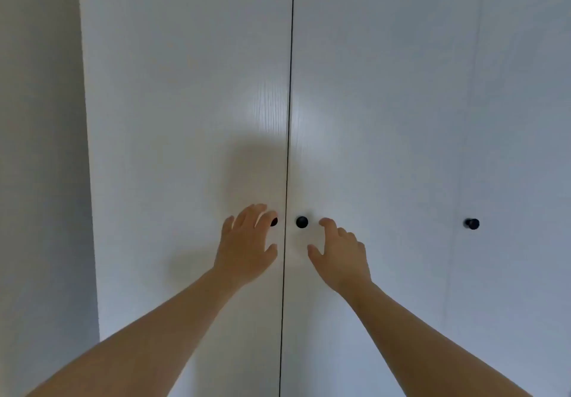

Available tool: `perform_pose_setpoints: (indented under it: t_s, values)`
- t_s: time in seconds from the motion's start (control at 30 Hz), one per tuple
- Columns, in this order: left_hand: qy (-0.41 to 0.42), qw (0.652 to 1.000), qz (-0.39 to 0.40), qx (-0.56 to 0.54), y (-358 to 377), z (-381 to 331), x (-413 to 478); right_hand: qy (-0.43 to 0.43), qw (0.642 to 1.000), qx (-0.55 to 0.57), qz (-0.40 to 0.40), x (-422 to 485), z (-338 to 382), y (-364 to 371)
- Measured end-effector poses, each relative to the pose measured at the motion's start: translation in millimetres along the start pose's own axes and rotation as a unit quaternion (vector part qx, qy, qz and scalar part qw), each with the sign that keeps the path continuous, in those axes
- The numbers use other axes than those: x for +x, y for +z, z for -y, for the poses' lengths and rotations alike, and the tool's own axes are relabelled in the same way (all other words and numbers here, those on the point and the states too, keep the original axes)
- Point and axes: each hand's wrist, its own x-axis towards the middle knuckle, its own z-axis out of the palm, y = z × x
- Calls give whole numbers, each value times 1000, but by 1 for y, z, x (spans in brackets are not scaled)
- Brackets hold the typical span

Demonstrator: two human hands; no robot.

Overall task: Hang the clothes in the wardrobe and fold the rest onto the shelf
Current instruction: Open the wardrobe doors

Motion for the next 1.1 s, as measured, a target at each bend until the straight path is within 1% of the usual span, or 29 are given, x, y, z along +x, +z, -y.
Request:
perform_pose_setpoints:
  t_s: [0.1,0.23,0.33,0.4,0.5,0.63,0.73,0.83,0.9,1.0,1.1]
  values:
    - [-10,999,-7,30,25,9,31,-21,999,41,-17,43,-11,23]
    - [-22,998,-15,54,56,20,52,-51,995,81,-2,78,-16,51]
    - [-49,998,-5,36,77,28,55,-73,994,85,-6,92,-21,66]
    - [-46,998,4,44,87,31,55,-83,993,84,-19,98,-22,72]
    - [-45,998,11,51,95,37,56,-64,992,112,-8,104,-14,79]
    - [-42,997,30,53,93,40,56,-15,989,149,4,104,-2,81]
    - [-52,997,49,-5,87,37,49,3,986,164,12,98,0,75]
    - [-55,995,15,-76,79,32,33,9,984,178,12,84,1,68]
    - [-47,992,-12,-121,71,28,23,16,981,196,-4,72,4,61]
    - [-44,977,-33,-207,59,16,13,26,975,219,-32,53,7,49]
    - [-53,959,-37,-276,47,-3,5,32,969,237,-57,27,6,36]
